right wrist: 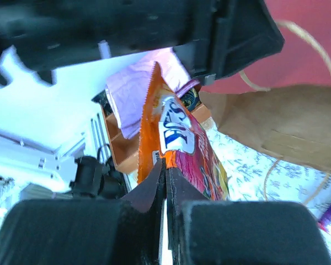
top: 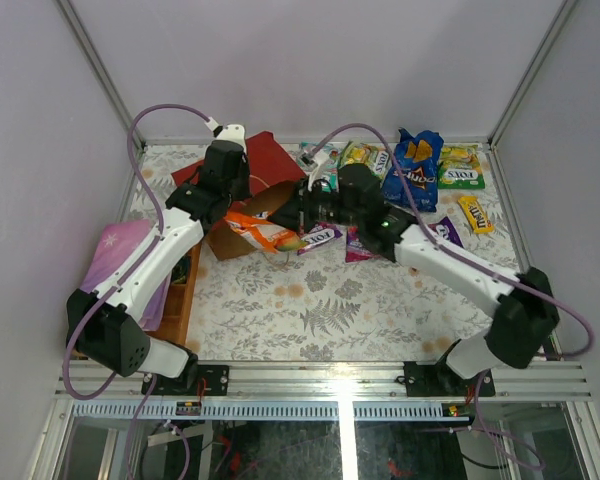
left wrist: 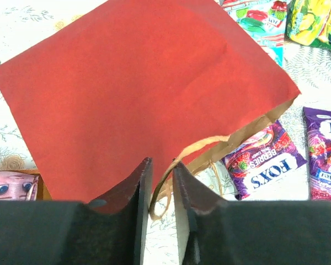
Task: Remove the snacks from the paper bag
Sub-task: Take out the snack from the paper bag, then adjust the paper bag at the center of the board.
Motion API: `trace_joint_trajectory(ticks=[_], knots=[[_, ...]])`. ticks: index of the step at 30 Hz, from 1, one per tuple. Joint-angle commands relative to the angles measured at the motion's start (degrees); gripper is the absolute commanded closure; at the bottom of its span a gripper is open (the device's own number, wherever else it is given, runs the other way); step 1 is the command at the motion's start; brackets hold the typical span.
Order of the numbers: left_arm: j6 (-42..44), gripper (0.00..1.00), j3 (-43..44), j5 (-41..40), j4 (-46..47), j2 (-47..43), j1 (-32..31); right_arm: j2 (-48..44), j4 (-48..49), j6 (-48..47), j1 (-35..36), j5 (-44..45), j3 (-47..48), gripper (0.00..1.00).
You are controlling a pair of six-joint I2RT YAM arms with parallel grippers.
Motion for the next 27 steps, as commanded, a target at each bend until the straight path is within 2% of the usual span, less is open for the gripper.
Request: trace_joint_trajectory(ticks=[1,4,6,7,10,15,17,24,27], knots=[[0.02,0.74,2.29,-2.05,-0.47,-0.87,0.31,-8.08,-14.44,-13.06,-0.35,-3.30,1.00,1.00],[-0.06,0.47,2.81,-2.63,-0.66,-1.50,0.26,-12.75,-19.38,-14.29,-1.47,-3.20,0.41,1.00],[-0.21,0.25,3.21,-3.37,-0.98,-1.92,0.25,-16.33,-19.69,-13.46,-3.35,-3.98,-1.88,1.00],[-0.42,0.17,3.50,-3.71,-1.26,-1.94,0.26,-18.07,-19.33,-12.82,-5.08,-4.31,-3.28,1.00],[-1.40,0.02,4.40,-4.10,-3.48,-2.19,-0.03,-23.63,-17.82,-10.29,-9.97,-4.32,-8.53,1.00],[-3.95,0.00,3.77,-8.21,-7.43,-6.35,-6.30,-31.63,-13.89,-4.09,-19.21,0.28,-19.06,1.00],[-6.18,0.00,2.05,-8.75,-8.64,-9.07,-9.40,-33.04,-14.33,-1.39,-21.65,4.65,-21.24,1.00],[-16.48,0.00,-9.38,-10.47,-13.04,-17.59,-19.74,-37.37,-18.79,4.13,-25.18,20.26,-24.75,1.00],[-18.45,0.13,-12.90,-7.12,-13.77,-18.20,-24.96,-39.87,-20.10,4.90,-25.69,23.85,-25.82,1.00]])
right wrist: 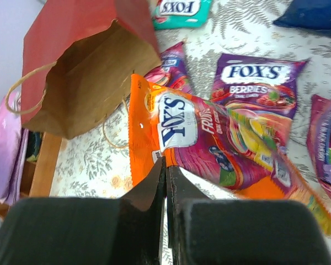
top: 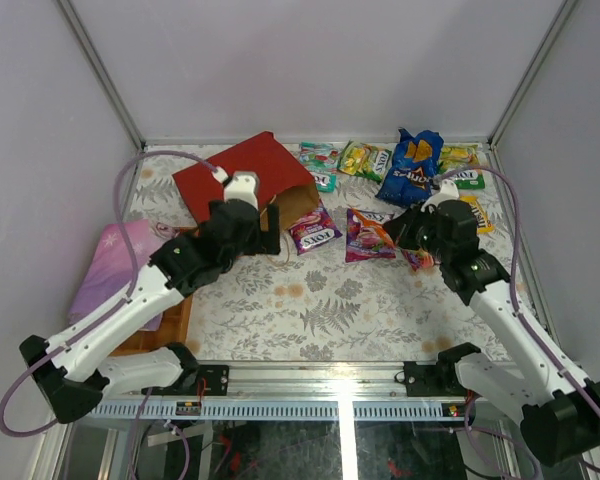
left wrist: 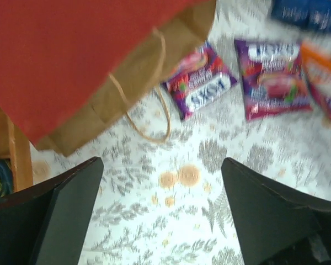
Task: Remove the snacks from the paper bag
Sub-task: Adjust the paper bag at the center of the board.
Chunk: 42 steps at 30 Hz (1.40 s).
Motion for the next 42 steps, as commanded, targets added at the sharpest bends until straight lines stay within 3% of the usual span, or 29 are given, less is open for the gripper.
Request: trace_joint_trajectory(ticks=[1,6,10,14,19,24,33,42], knots=[[-6.62,0.15,-4.90,1.24,-3.84,0.86,-7.21,-5.32,0.99,3.10,-0.70,8.86,-0.28,1.00],[-10.55,0.09,-4.76,-4.64,-7.99,9.25,-16.90,-8.62,-0.69,2.33,-0.77,9.62,-1.54,1.00],[-13.36,0.00,-4.50,-8.09,-8.93,15.12,-17.88,-9.86,-1.51,2.49,-0.75,9.40,-3.04,1.00],[-16.25,0.00,-3.57,-6.78,-8.90,20.37,-17.28,-10.12,-1.97,1.94,-0.79,8.89,-3.97,1.00],[-20.33,0.00,-6.64,3.17,-3.59,18.06,-11.43,-9.13,-0.91,1.00,-0.77,8.14,-5.57,1.00],[-21.40,0.00,-13.71,11.07,1.75,12.70,-1.17,-7.59,1.39,2.02,-0.86,5.93,-7.13,1.00],[-19.86,0.00,-16.89,14.51,7.99,15.28,5.41,-7.20,2.56,2.58,-0.88,5.23,-8.06,1.00],[-19.16,0.17,-21.55,21.42,21.27,18.26,15.67,-7.32,1.55,1.60,-0.85,5.45,-7.80,1.00]])
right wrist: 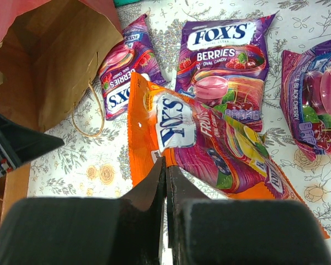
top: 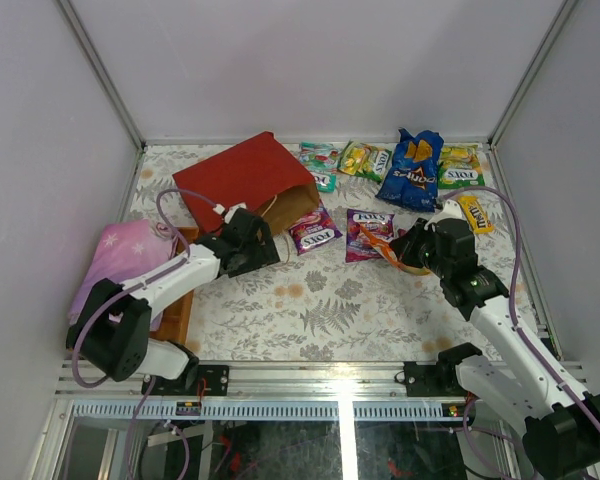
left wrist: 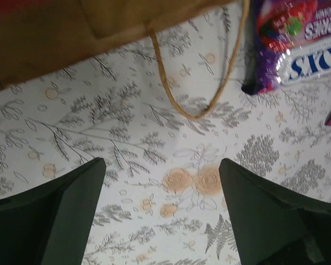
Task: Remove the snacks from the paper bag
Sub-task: Adjust the paper bag at the center of the board.
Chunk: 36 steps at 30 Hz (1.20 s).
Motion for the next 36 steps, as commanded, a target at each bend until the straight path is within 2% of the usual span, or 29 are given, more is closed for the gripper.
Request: trace_joint_trajectory(ticks=[1,8,13,18,24,28,32,36], knots=[[0.49,0.21,-2.19,5.01,10.42,1.97,4.98,-0.75,3.87,-0.91,-0.28,-0.39,0.81,1.00],[0.20,0.41,-0.60,6.59,15.98,8.32,6.91,1.34,4.75,-1.77,-0.32,-1.21,1.34,1.00],[-0.63,0.44,0.79,9.09,19.42,13.35,7.39,2.00,4.69,-2.99,-0.40,-1.05,1.99,1.00],[-0.95,0.53,1.78,10.68,21.41,17.39,7.77,2.41,4.72,-3.78,-0.71,-0.54,2.01,1.00],[-1.99,0.71,2.12,13.10,24.54,18.68,9.18,3.35,5.36,-3.94,-0.99,-0.79,2.01,1.00],[-1.80,0.82,2.69,11.85,24.78,18.74,10.12,4.01,5.78,-4.00,-1.18,-1.04,2.01,1.00],[-1.93,0.99,2.36,11.47,25.39,18.02,11.65,4.57,6.00,-4.15,-1.36,-1.32,2.27,1.00],[-0.88,1.00,2.57,11.25,24.67,16.57,13.00,5.04,6.44,-4.09,-1.49,-1.58,2.26,1.00]])
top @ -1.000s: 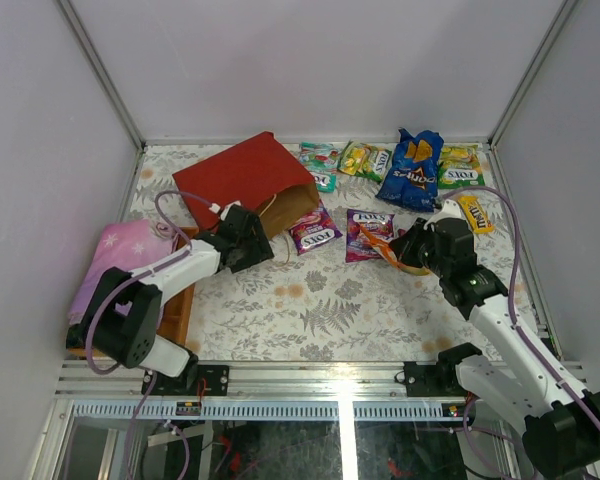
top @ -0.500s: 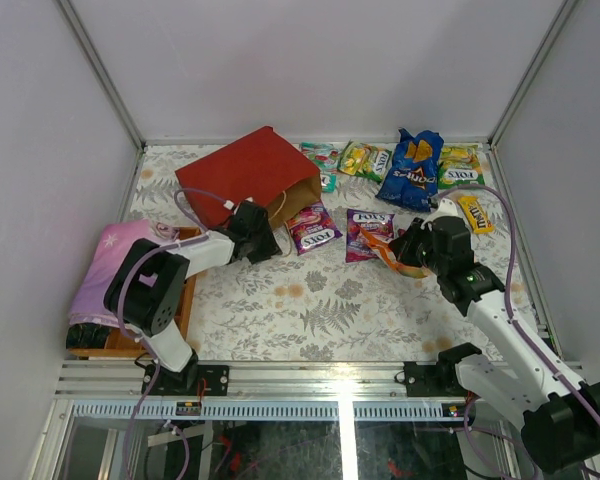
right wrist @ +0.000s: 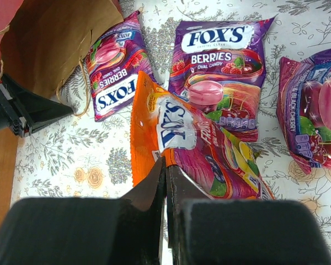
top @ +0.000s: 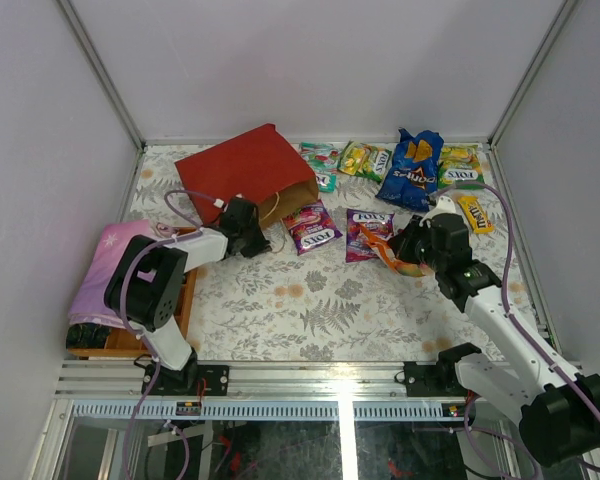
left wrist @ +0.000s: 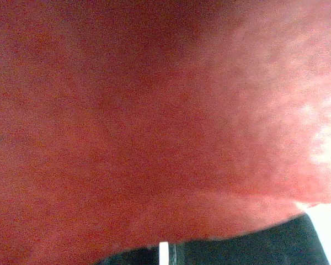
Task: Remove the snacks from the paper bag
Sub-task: Adjust the paper bag at the center of the board.
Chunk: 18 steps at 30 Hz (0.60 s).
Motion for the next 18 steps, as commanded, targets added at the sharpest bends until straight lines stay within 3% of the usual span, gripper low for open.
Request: trace_joint_trajectory(ticks=[1,10,18], knots=[[1.29,1.00,1.33,-0.99,1.73,-2.44,1.71,0.32,3.29,-0.98,-0.57,-1.02,2.27,1.00],[4.93,1.00,4.55,-7.31,-6.31,-15.60,3.84,1.16,4.88,-0.97,-0.73,-1.34,1.83,1.00],[5.72,1.00,9.02,-11.35,-14.06,-24.25,9.41,0.81,5.34,-1.47,-0.70,-1.57,2.33,1.00]])
